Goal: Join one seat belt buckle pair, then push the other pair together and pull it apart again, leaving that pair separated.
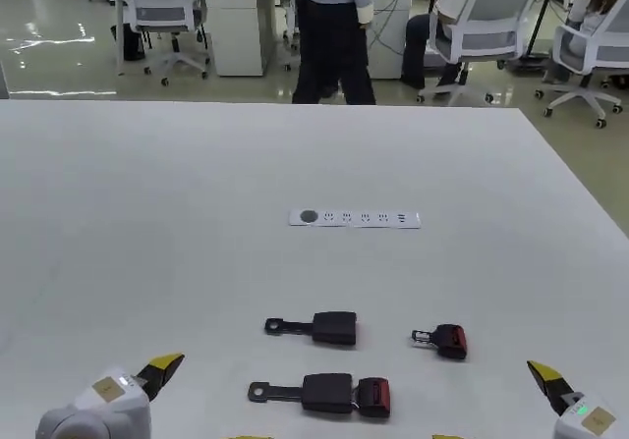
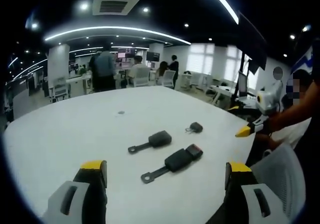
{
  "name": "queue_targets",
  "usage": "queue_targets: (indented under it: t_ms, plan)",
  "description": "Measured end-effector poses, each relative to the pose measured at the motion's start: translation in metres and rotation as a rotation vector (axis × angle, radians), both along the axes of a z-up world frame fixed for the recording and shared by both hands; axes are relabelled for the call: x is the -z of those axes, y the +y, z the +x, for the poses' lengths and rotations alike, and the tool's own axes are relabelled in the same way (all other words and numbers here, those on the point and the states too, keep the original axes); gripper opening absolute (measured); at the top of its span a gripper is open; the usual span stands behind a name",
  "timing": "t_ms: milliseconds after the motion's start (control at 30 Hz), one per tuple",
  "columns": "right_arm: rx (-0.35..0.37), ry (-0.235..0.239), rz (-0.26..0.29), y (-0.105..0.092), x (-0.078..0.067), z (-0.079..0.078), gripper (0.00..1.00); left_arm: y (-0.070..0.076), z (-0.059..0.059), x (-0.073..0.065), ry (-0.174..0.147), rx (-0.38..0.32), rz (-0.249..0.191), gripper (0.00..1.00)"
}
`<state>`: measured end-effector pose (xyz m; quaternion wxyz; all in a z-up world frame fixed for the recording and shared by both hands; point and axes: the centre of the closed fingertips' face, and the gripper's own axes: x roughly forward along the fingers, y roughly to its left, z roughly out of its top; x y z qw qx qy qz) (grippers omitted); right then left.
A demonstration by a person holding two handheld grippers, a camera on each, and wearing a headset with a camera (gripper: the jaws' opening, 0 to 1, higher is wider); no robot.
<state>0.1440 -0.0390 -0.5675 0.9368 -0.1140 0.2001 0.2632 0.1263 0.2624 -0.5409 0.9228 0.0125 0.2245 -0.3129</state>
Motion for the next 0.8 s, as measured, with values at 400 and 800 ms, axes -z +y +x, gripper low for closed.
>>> queue_targets:
  t_ms: [400, 800]
  plan:
    - [-0.001, -0.009, 0.002, 0.005, -0.003, 0.005, 1.0, -0.008, 0.007, -0.01, -0.024, 0.011, -0.002, 1.0]
    - [0.007, -0.008, 0.015, 0.007, -0.001, 0.006, 1.0, -0.003, 0.008, -0.006, -0.025, 0.003, -0.01, 1.0]
